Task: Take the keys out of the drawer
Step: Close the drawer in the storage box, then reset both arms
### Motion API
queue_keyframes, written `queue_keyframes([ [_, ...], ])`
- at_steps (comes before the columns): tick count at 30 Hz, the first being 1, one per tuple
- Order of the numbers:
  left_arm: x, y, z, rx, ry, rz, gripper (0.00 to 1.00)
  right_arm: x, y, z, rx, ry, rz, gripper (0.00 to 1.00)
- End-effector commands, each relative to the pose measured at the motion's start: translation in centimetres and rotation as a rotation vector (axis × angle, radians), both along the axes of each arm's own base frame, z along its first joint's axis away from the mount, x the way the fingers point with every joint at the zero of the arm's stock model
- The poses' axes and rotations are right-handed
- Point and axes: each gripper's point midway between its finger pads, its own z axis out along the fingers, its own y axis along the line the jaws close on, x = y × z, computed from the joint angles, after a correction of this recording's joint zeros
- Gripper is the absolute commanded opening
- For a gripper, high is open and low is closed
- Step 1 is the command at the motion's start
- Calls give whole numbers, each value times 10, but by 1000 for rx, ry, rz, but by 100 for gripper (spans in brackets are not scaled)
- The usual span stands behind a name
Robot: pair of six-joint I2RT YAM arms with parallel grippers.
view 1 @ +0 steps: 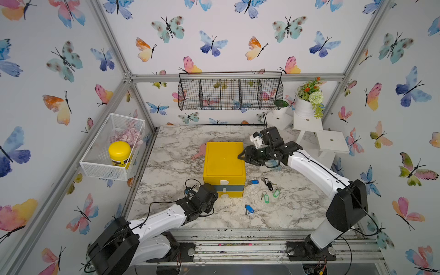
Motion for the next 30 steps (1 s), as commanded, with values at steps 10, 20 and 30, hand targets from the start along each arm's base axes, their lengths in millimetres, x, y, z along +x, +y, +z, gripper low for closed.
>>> queue_keyframes([
  [10, -13, 24, 21, 12, 42, 82, 23, 6, -1, 13, -40, -45, -5, 54],
  [20, -26, 80, 96, 66, -89, 212, 35, 20, -17, 50, -127, -154, -55, 54],
  [30, 53, 110, 248, 553, -476, 75, 40, 54, -58, 87, -175, -249, -130, 55],
])
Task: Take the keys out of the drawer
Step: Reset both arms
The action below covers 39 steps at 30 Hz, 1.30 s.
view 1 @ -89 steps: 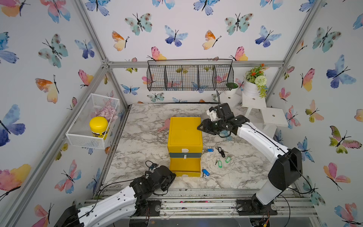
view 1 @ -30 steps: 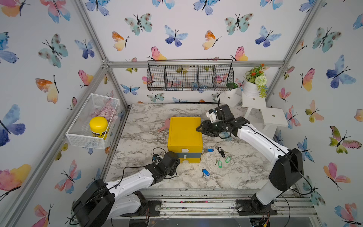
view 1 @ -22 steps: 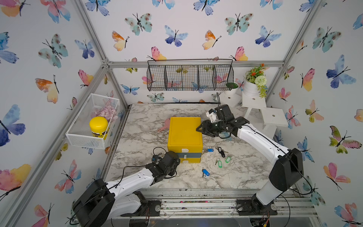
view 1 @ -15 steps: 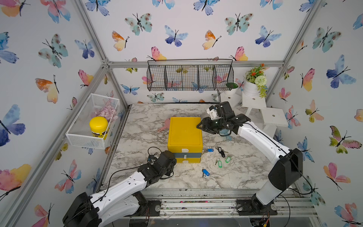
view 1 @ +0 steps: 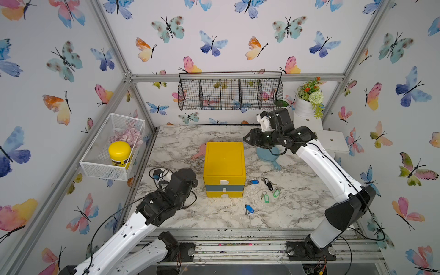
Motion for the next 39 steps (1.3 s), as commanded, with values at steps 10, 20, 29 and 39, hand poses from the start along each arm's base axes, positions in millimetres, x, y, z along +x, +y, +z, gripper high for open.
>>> queue_keyframes([
  [10, 96, 98, -17, 672, 84, -79, 52, 105, -197, -69, -291, -111, -362, 56],
  [20, 96, 145, -96, 928, 112, -165, 59, 98, -261, -144, -602, -450, -451, 61],
  [29, 66, 149, -122, 1009, -93, -140, 60, 63, -255, -206, -566, -537, -406, 62],
  [39, 61, 126, -148, 863, -252, -226, 62, 49, -258, -234, -559, -551, -414, 61],
])
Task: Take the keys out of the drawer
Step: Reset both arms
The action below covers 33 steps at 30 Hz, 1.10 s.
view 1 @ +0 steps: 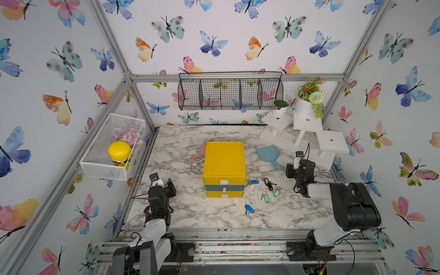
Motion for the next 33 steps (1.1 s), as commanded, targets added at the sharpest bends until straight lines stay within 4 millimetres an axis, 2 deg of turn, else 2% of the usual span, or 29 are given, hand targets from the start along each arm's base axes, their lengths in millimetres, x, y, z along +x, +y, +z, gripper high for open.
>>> queue_keyframes([
  [1, 18, -20, 34, -65, -163, -116, 62, 4, 8, 19, 9, -98, 63, 61],
  [4, 28, -37, 39, -102, -189, -217, 62, -16, 11, 28, 19, -183, 94, 63],
  [6, 35, -51, 34, -82, -145, -299, 62, -31, 12, 30, 25, -244, 104, 63],
  [7, 37, -55, 33, -78, -134, -327, 62, -33, 11, 30, 28, -258, 101, 64],
  [11, 38, -74, 34, -46, -126, -419, 62, -30, 8, 28, 26, -246, 87, 79],
  [12, 38, -81, 33, -28, -121, -447, 62, -30, 8, 28, 26, -248, 87, 97],
  [17, 36, -109, 32, 50, -109, -509, 62, -31, 7, 29, 23, -258, 84, 98],
  [25, 45, -116, 26, 50, -64, -546, 62, -32, 8, 29, 26, -255, 86, 98],
  [31, 37, -101, 31, 97, -86, -462, 63, -32, 8, 30, 25, -259, 85, 98],
  [33, 33, -101, 28, 97, -81, -468, 63, -32, 7, 29, 25, -257, 85, 98],
])
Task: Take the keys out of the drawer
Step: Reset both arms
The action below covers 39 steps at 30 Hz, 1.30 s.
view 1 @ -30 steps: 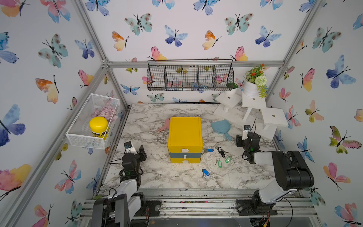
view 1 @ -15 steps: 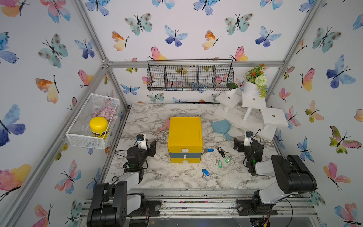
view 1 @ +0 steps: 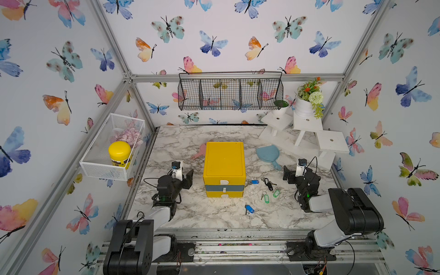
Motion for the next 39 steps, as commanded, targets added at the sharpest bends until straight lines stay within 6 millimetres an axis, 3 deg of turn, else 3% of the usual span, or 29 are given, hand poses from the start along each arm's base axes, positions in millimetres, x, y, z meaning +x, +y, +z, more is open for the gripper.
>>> queue_keyframes([
  [1, -5, 5, -1, 34, -3, 19, 63, 0, -1, 5, 1, -23, 3, 98],
  [7, -6, 35, 7, 35, -64, 165, 65, 0, -1, 5, 1, -21, 3, 98],
  [12, 3, 31, 11, 21, -105, 131, 65, 0, -1, 5, 1, -26, 3, 98],
  [17, 3, 16, -8, 49, -110, 37, 64, 0, -1, 5, -1, -27, 2, 98],
  [20, 13, 34, -12, 32, -63, 153, 68, 0, -1, 6, -1, -29, 2, 98],
  [21, 17, 44, -13, 21, -53, 216, 70, 0, -1, 6, -1, -29, 2, 98],
  [22, 19, 51, -16, 20, -35, 259, 92, 0, -1, 5, -1, -28, 2, 98],
  [23, 19, 51, -16, 28, -34, 272, 98, 0, -1, 6, -1, -29, 2, 98],
  [39, 19, 51, -16, 31, -35, 275, 98, 0, -1, 6, -1, -29, 2, 98],
])
